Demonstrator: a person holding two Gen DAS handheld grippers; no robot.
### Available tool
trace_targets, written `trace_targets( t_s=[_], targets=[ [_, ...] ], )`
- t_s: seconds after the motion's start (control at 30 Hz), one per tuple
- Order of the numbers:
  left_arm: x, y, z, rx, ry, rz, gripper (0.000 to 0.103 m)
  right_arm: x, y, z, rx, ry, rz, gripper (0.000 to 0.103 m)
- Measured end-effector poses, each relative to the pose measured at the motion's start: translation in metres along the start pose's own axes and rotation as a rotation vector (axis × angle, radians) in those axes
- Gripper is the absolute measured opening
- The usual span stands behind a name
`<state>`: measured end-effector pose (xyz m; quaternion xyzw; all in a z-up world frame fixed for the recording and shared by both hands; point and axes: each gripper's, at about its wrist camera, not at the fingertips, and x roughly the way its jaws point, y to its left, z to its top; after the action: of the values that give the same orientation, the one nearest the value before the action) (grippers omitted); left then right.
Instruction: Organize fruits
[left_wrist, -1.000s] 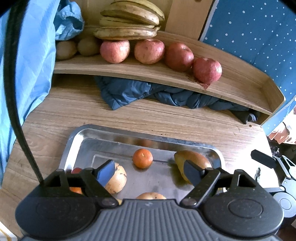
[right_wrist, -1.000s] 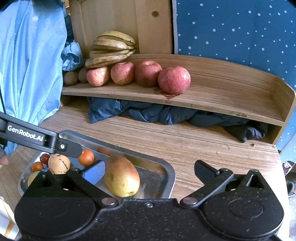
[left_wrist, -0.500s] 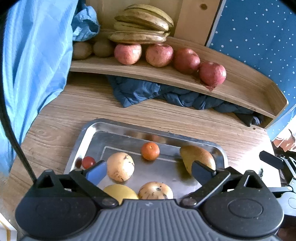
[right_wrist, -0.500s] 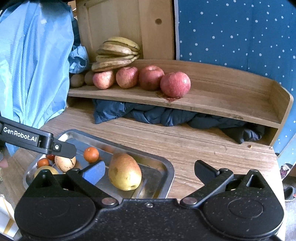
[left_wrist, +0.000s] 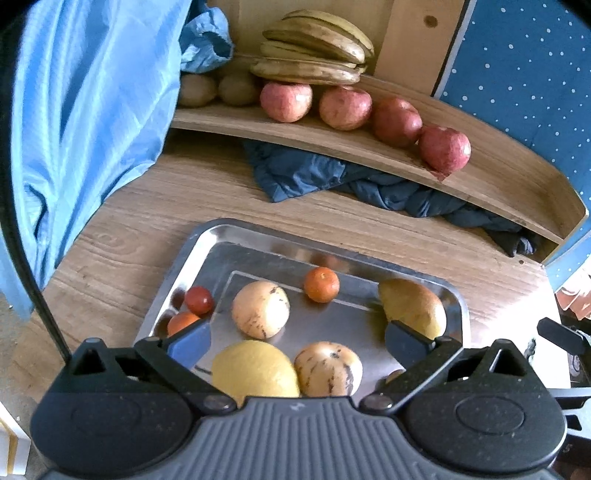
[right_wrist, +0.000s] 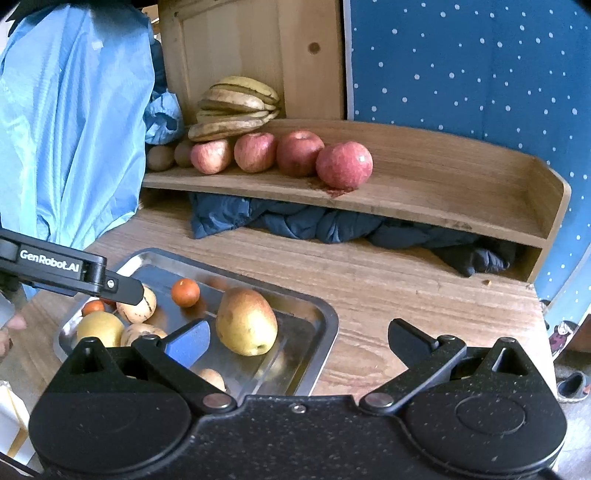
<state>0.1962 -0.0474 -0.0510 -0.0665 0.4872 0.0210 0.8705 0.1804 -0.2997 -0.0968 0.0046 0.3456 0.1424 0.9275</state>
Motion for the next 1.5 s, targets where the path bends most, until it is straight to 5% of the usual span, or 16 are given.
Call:
trace_targets(
  t_s=[0.6, 1.5],
  targets=[
    [-0.015, 0.021, -0.005, 0.000, -0.036, 0.017, 0.102, -0.004, 0.015, 0.000, 0.007, -0.024, 0.019, 0.102],
    [-0.046, 0.073, -0.019, 0.091, -0.074, -0.069, 0.102, -0.049, 0.081, -0.014, 0.058, -0.083, -0.125, 0.102]
  ],
)
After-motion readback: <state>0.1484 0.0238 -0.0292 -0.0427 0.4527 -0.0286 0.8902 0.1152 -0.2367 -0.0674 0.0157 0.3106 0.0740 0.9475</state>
